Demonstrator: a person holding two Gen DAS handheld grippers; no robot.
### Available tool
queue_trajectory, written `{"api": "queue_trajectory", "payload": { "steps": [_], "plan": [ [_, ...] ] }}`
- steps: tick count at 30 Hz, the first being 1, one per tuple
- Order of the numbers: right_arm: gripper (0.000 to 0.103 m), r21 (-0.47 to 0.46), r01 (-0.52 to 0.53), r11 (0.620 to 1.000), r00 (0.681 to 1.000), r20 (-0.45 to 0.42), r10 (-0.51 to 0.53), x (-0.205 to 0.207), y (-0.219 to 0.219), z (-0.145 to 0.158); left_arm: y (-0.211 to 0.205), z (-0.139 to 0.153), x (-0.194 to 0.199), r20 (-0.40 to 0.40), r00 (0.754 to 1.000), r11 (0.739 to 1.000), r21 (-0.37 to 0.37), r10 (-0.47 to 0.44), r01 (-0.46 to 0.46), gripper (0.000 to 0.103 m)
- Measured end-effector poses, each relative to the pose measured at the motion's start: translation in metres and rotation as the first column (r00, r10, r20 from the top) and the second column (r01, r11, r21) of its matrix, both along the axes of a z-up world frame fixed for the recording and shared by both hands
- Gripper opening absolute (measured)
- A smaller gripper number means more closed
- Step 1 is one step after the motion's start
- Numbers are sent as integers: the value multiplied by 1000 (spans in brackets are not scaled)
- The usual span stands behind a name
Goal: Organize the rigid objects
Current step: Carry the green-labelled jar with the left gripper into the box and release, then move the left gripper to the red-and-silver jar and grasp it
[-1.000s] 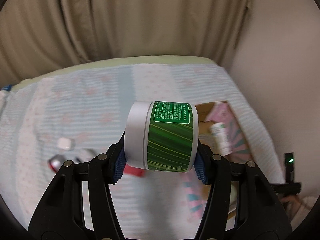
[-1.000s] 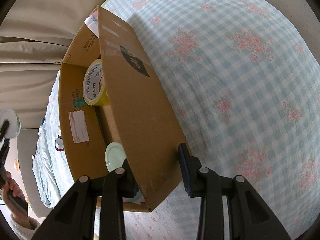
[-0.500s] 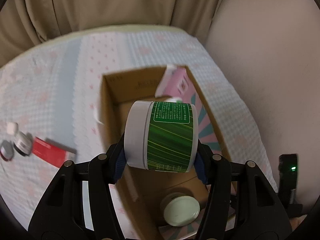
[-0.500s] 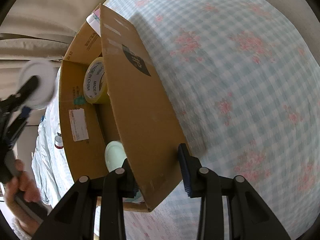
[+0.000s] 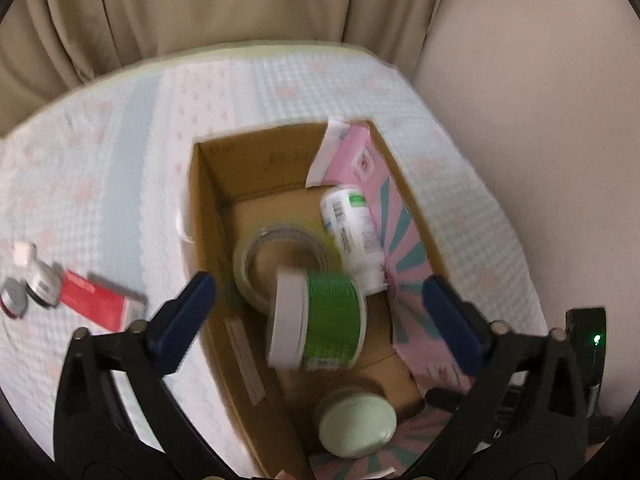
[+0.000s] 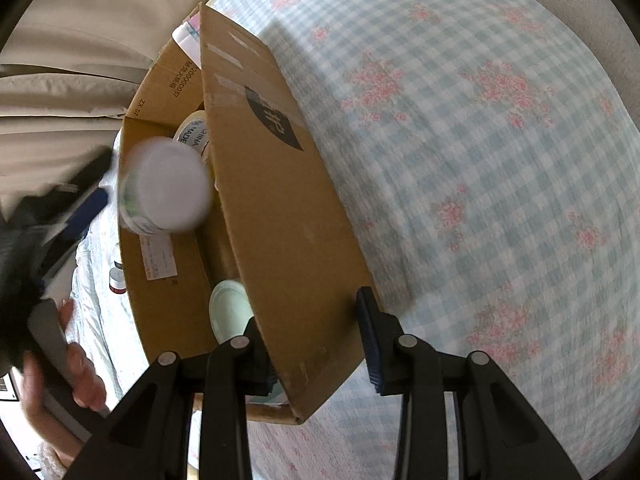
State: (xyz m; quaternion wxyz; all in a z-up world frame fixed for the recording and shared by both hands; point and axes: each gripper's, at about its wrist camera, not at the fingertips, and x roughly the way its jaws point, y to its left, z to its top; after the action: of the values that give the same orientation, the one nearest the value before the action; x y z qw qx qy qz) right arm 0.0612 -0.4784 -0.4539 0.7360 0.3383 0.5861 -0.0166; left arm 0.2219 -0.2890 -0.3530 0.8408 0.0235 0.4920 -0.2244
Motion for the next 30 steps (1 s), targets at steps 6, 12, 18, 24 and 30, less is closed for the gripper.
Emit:
{"api": "queue_trajectory", "payload": {
  "steps": [6,12,18,24,30],
  "plan": [
    [32,-7,-10,1000,1000,3,10,2,3,1,2,-7,3,-44,999,1000,17,-11,11,103],
    [32,-8,-18,1000,1000,1,18,3,6,1,22,-6,0,-72,997,1000,0,23,-23,103],
    [32,-7,-27,1000,1000,4,27,2,5,0,52,10,-8,-67,995,997,-10,76,-77,103],
    [32,-5,-38,999,999,-9,38,5,7,0,95,41,-9,-31,989,990,10,142,-142,103],
    [32,-2,-55,998,998,-18,55,10,7,0,169,59,-2,18,966,964,47,260,-260,103]
  ]
}}
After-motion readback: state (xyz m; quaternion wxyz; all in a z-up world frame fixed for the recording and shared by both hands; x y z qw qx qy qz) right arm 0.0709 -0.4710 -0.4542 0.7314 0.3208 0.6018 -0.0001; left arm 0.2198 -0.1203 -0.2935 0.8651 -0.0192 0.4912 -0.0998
